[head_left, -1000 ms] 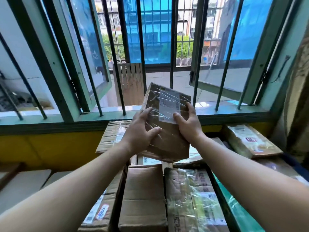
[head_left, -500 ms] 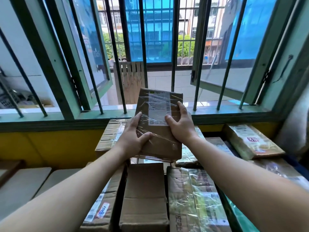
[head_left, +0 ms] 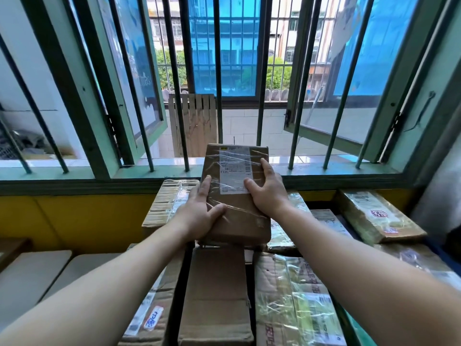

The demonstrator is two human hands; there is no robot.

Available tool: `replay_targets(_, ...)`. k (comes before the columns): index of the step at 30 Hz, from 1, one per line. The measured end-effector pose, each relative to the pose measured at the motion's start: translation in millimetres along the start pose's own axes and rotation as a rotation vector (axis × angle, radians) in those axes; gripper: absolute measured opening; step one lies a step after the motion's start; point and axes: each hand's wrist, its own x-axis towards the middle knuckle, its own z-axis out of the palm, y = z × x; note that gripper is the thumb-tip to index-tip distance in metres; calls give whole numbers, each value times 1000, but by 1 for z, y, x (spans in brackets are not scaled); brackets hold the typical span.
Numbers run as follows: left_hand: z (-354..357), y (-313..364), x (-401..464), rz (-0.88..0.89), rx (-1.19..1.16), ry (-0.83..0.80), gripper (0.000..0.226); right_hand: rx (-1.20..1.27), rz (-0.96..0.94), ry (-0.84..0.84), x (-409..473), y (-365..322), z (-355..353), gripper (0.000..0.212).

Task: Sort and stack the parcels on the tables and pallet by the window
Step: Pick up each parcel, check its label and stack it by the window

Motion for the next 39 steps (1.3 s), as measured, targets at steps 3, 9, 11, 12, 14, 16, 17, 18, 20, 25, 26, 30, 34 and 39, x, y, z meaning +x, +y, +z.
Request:
replay_targets(3, -1, -1, 5, -53, 136, -21, 80, -14, 34, -22, 2, -1, 4, 71)
replay_targets(9, -2, 1, 10, -64, 66, -47, 80, -33, 70, -41, 10, -4, 7, 72)
replay_targets(11, -1, 1, 8, -56, 82, -39, 80, -47, 64, -38, 9, -2, 8, 72)
replay_targets(12, -1, 1, 7, -50, 88, -30, 81, -50, 65, -37, 9, -1, 9, 71)
replay_targets(14, 0, 0, 4, -36, 89, -15, 82, -45, 72, -37, 6, 1, 10, 72)
replay_targets(16, 1, 1, 0, -24, 96, 4, 82, -30, 76, -33, 3, 3, 10, 72)
replay_targets(17, 2, 1, -2, -16, 101, 13, 82, -24, 77, -33, 2, 4, 10, 72)
replay_targets(18, 2, 1, -4, -6, 100, 19, 82, -22, 77, -32, 1, 4, 10, 73)
replay_targets(20, 1, 2, -6, 6, 90, 28, 82, -31, 73, -31, -1, 5, 8, 73)
replay_targets(25, 0, 5, -8, 4, 71, 37, 82, -63, 82, -48, 0, 4, 6, 72)
replay_targets(26, -1, 5, -8, 3, 80, 38, 82, -63, 91, -54, 1, 4, 7, 72)
replay_targets(30, -5, 7, -5, 2, 88, 17, 83, -82, 120, -62, 3, 3, 8, 73)
replay_targets(34, -5, 6, -6, 0, 72, 13, 84, -102, 125, -71, 1, 3, 8, 72)
replay_targets(39, -3, 4, -8, -15, 68, 9, 82, -104, 140, -86, -2, 3, 8, 72)
